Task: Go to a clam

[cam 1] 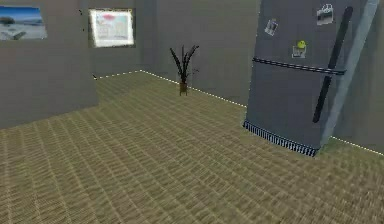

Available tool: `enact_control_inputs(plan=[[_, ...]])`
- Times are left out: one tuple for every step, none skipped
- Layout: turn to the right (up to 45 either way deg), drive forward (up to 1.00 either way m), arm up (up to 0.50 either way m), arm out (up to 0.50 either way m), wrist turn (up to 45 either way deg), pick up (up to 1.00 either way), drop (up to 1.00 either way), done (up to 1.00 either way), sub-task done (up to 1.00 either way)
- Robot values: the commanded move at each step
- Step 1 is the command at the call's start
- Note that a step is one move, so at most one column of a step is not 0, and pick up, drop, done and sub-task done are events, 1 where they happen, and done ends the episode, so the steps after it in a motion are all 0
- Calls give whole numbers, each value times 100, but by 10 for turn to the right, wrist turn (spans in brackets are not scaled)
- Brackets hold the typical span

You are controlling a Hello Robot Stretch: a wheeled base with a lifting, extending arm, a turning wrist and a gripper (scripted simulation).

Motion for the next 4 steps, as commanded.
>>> enact_control_inputs(plan=[[0, 45, 0, 0, 0, 0, 0, 0, 0], [420, 0, 0, 0, 0, 0, 0, 0, 0], [0, 100, 0, 0, 0, 0, 0, 0, 0], [0, 25, 0, 0, 0, 0, 0, 0, 0]])
